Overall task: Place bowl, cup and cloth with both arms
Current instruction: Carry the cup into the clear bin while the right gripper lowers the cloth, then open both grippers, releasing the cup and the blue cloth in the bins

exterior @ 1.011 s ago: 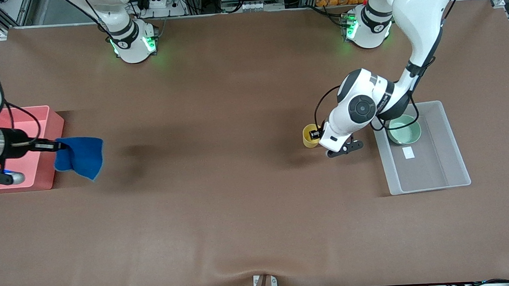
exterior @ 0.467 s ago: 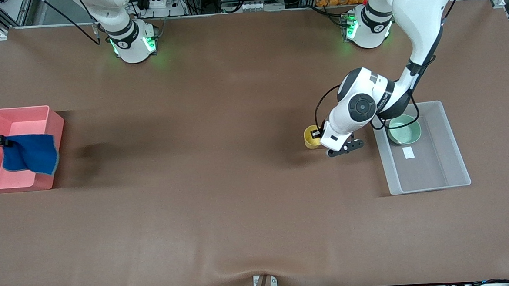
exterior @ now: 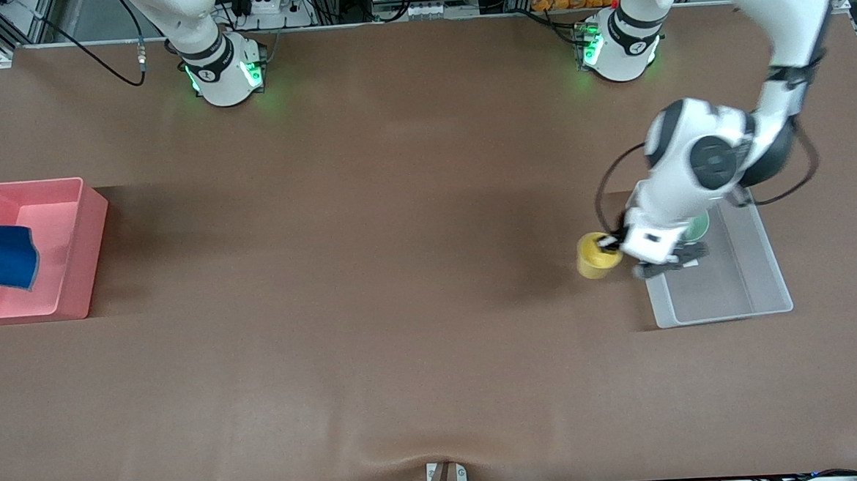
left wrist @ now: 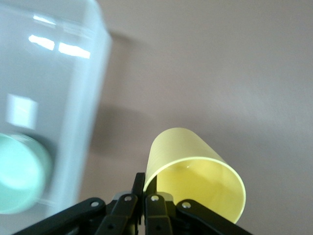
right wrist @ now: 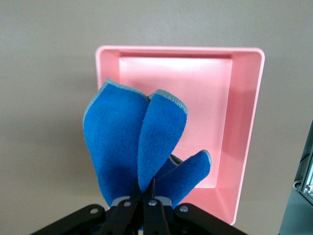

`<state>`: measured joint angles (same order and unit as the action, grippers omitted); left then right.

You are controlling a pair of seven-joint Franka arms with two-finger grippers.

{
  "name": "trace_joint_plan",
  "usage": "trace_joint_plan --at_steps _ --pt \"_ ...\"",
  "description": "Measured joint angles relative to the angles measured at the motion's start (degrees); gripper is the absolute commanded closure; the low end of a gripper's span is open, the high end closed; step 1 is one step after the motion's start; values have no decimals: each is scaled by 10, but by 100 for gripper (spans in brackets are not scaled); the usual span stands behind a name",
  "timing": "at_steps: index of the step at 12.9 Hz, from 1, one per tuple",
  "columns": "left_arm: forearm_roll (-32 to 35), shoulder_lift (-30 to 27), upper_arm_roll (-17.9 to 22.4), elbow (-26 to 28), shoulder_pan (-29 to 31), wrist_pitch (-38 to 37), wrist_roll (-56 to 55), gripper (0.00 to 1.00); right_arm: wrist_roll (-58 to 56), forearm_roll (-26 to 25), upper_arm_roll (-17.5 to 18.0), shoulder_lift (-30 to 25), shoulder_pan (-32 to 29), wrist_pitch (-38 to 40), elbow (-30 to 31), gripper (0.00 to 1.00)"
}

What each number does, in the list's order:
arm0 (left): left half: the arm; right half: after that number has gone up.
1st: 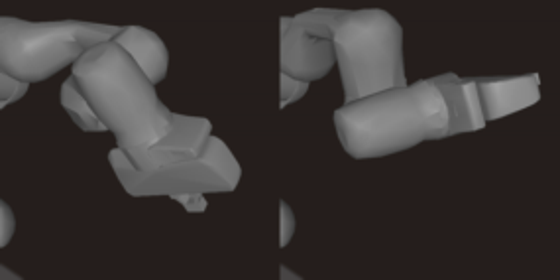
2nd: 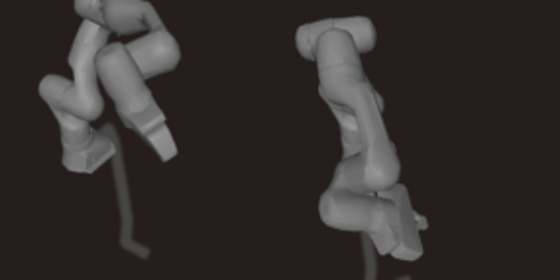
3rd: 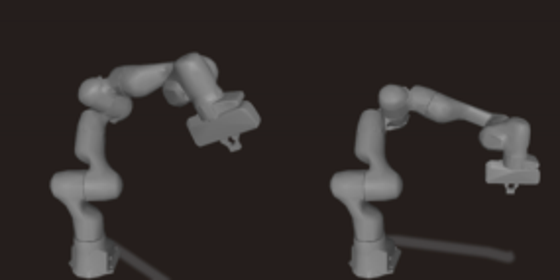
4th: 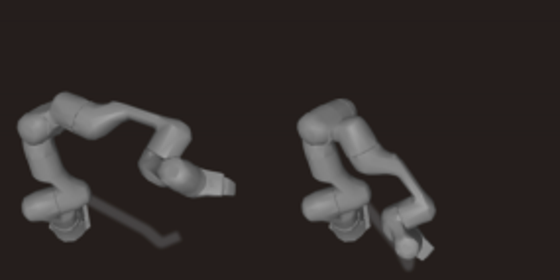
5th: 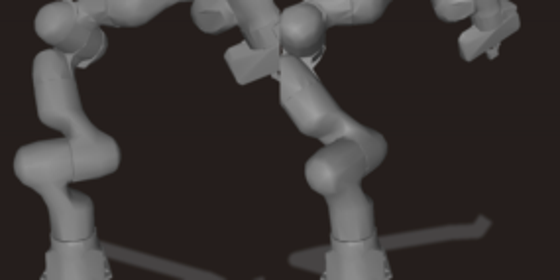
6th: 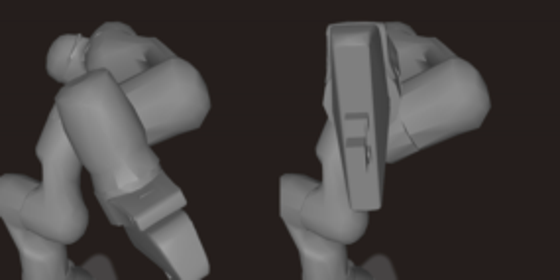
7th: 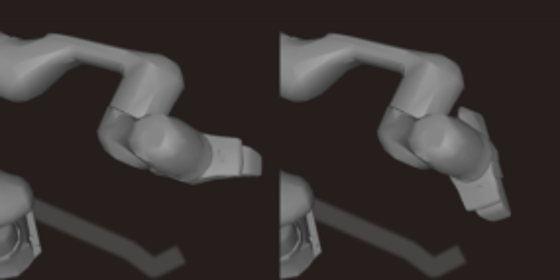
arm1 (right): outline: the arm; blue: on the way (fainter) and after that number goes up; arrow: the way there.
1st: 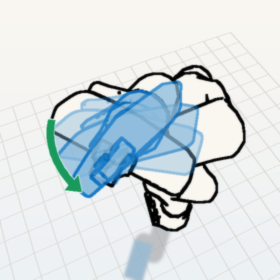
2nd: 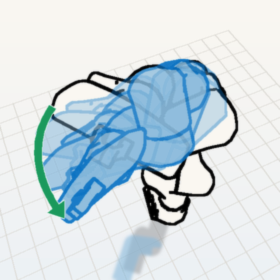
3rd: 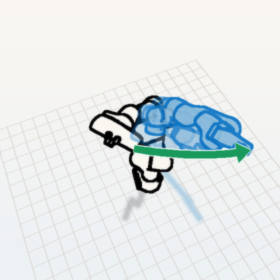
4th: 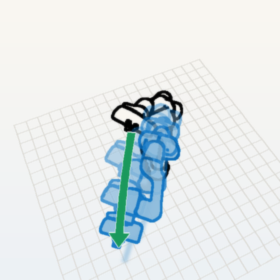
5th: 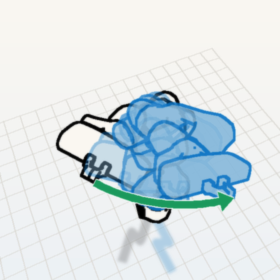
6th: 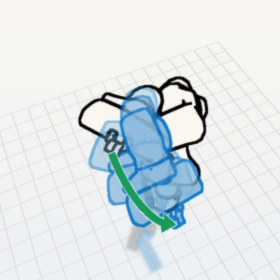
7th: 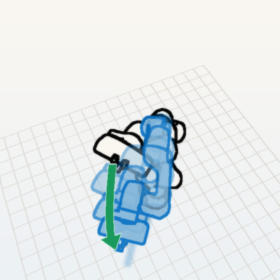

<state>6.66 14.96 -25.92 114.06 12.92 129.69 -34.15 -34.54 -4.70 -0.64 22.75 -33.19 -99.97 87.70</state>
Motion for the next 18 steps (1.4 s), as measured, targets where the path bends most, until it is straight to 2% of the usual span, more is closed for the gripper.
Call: trace_joint_plan --at_steps 3,8,11,14,15,16,18 --pt "0 -16 1 -18 70 -22 112 100 -3 -1 0 40 -9 -2 0 100" --pt "0 -3 4 -20 166 -27 244 100 -20 -1 0 110 -47 -43 0 100" --pt "0 19 4 -25 193 -24 277 100 -23 -1 1 135 -52 -64 0 100" --pt "1 64 4 -42 200 -8 282 100 -23 -1 2 148 -52 -82 0 100" --pt "6 79 4 -46 201 -2 282 100 -23 -1 2 152 -52 -89 0 71" --pt "16 93 4 -48 201 5 282 100 -23 -1 2 155 -52 -92 0 2" --pt "34 117 3 -53 201 14 282 100 -23 -1 2 156 -52 -93 0 0"
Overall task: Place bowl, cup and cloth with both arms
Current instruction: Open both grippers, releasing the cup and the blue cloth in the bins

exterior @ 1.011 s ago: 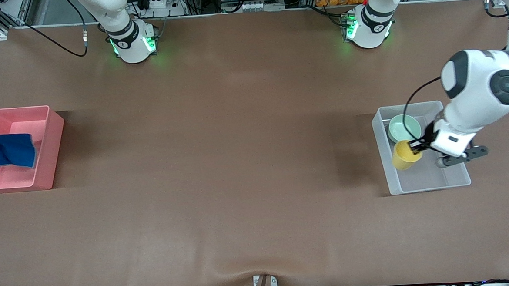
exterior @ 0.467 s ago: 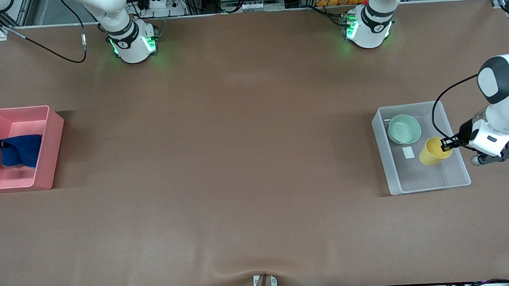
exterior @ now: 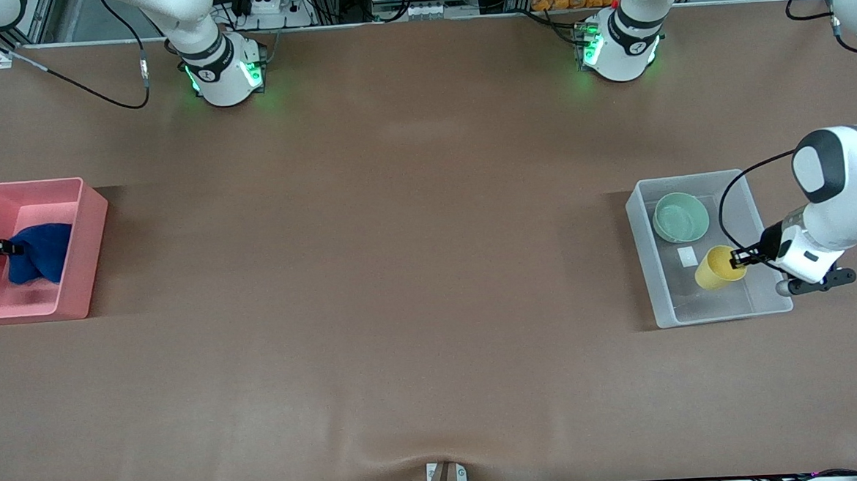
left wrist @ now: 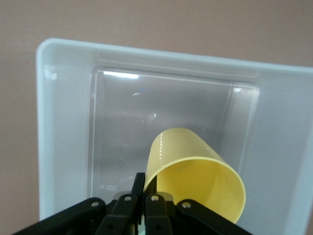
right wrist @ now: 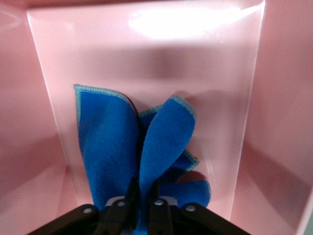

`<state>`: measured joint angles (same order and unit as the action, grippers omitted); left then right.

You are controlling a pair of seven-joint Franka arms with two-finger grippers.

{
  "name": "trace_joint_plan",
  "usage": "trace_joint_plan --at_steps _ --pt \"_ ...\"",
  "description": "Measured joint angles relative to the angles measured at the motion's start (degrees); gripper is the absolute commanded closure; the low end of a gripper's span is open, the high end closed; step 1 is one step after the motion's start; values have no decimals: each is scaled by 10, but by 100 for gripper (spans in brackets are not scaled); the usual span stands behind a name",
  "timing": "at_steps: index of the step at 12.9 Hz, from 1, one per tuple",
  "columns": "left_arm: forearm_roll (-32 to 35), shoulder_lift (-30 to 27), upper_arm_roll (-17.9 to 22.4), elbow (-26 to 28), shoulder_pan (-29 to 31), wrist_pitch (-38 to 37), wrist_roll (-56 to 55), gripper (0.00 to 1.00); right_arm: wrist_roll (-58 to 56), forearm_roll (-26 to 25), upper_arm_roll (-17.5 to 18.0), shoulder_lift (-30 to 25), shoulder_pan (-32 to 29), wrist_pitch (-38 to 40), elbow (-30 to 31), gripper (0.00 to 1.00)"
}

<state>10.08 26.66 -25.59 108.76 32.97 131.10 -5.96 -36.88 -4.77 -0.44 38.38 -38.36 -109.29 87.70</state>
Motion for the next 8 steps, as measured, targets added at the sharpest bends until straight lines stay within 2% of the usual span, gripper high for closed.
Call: trace_joint_plan --at_steps 5,6,8 --pt "2 23 -3 -7 -2 1 0 100 -3 0 9 -1 4 0 -3 0" --pt "2 26 -3 -7 -2 1 0 82 -3 0 11 -4 8 1 -7 0" --pt "2 34 -3 -10 -2 1 0 29 -3 0 14 -18 22 16 -16 0"
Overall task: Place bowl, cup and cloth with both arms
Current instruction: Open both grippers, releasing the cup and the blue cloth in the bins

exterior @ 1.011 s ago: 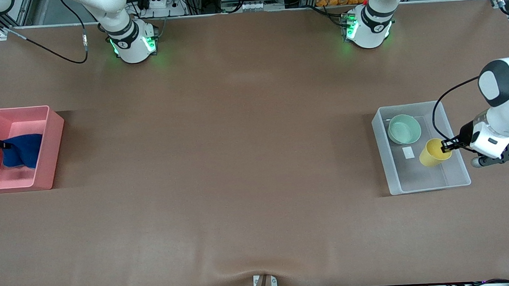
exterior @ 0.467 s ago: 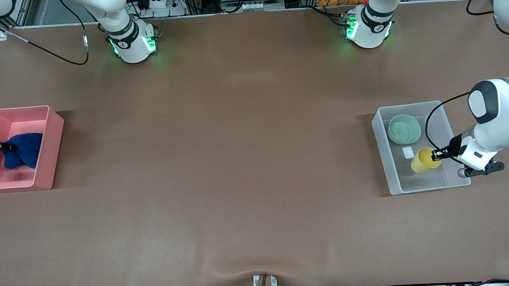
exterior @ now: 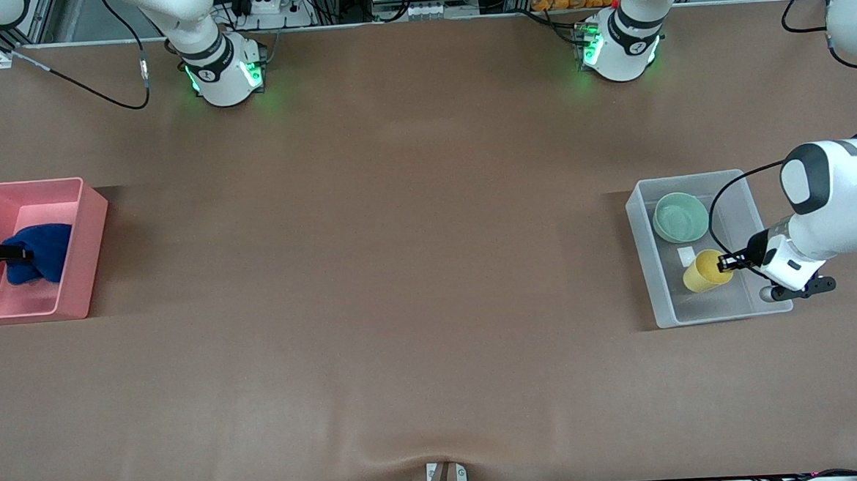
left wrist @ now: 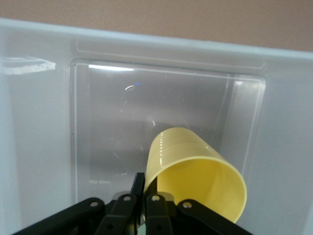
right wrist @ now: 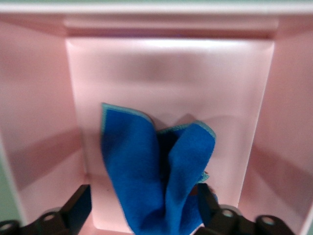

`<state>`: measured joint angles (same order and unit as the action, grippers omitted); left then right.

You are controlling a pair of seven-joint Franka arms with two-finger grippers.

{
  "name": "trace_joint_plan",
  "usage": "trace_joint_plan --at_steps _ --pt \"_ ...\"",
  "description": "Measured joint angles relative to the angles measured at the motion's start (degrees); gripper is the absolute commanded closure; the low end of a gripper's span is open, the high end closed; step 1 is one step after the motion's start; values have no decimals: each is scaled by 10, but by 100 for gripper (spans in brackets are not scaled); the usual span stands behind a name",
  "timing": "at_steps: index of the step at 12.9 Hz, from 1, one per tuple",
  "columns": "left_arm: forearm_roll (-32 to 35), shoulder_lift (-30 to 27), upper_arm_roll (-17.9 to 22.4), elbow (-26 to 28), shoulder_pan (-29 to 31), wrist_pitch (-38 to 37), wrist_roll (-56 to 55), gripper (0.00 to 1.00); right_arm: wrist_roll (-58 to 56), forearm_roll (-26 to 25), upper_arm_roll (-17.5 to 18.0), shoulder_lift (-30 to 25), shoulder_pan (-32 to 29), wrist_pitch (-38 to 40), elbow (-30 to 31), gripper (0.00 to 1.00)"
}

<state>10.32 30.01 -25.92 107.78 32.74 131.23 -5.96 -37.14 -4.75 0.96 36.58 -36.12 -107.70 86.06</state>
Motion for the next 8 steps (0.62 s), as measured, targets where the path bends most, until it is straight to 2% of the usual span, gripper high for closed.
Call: trace_joint_plan --at_steps 1,5,8 --pt "0 3 0 -1 0 0 0 0 0 0 1 -12 9 10 -3 0" --pt "0 1 -1 -14 1 0 0 0 20 0 2 -70 47 41 -7 0" --pt "2 -34 -10 -27 1 -18 1 0 74 0 3 -107 84 75 -7 0"
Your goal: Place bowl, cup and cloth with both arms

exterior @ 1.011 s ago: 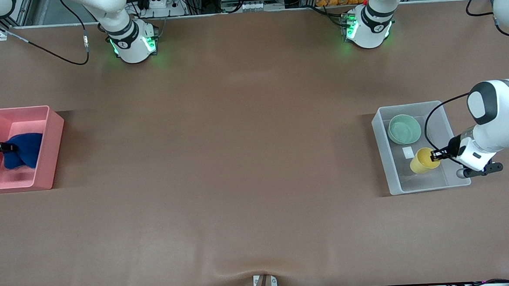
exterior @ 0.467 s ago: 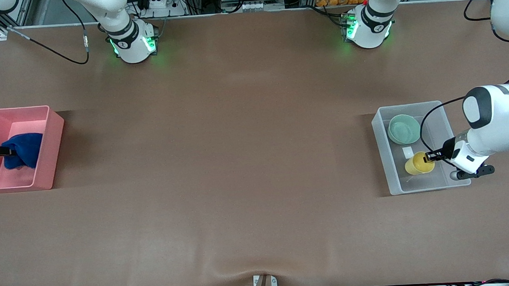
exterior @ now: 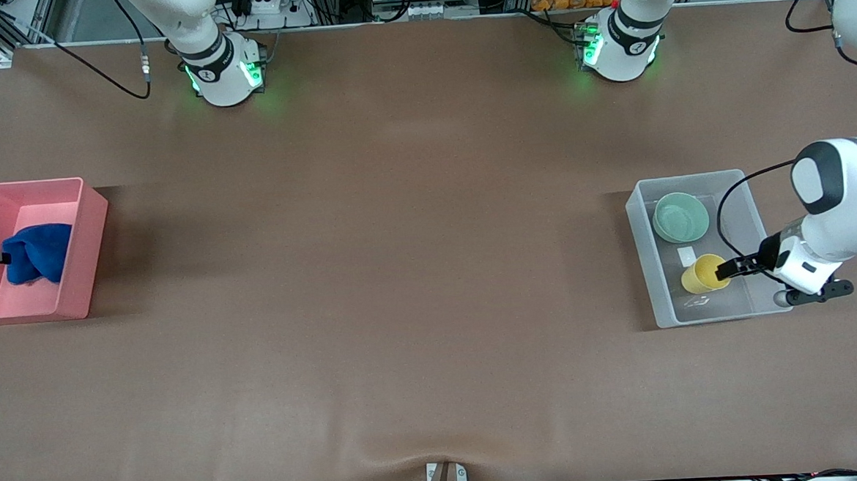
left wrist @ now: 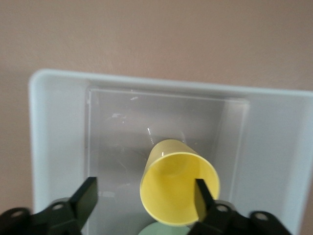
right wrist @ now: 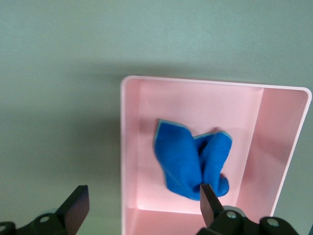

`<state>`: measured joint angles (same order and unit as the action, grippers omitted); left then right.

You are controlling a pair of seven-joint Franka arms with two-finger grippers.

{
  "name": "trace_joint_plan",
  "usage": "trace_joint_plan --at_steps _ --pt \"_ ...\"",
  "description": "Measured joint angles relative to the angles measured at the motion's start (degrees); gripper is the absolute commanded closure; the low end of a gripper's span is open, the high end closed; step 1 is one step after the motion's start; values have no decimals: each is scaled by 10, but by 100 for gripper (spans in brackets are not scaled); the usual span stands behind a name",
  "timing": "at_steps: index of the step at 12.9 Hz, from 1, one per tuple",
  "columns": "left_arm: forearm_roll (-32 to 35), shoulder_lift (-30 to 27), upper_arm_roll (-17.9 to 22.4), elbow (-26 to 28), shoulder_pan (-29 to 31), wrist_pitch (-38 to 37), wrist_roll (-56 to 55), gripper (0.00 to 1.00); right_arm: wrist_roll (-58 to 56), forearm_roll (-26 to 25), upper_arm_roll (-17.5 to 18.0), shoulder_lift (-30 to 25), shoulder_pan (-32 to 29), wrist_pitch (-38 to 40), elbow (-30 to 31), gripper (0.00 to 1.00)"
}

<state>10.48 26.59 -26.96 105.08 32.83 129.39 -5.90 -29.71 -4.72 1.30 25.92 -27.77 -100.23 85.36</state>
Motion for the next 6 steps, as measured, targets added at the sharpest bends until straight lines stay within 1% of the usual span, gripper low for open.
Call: trace_joint_plan --at_steps 6 --pt "0 -151 -29 -4 -1 -94 0 0 114 14 3 -50 84 45 2 0"
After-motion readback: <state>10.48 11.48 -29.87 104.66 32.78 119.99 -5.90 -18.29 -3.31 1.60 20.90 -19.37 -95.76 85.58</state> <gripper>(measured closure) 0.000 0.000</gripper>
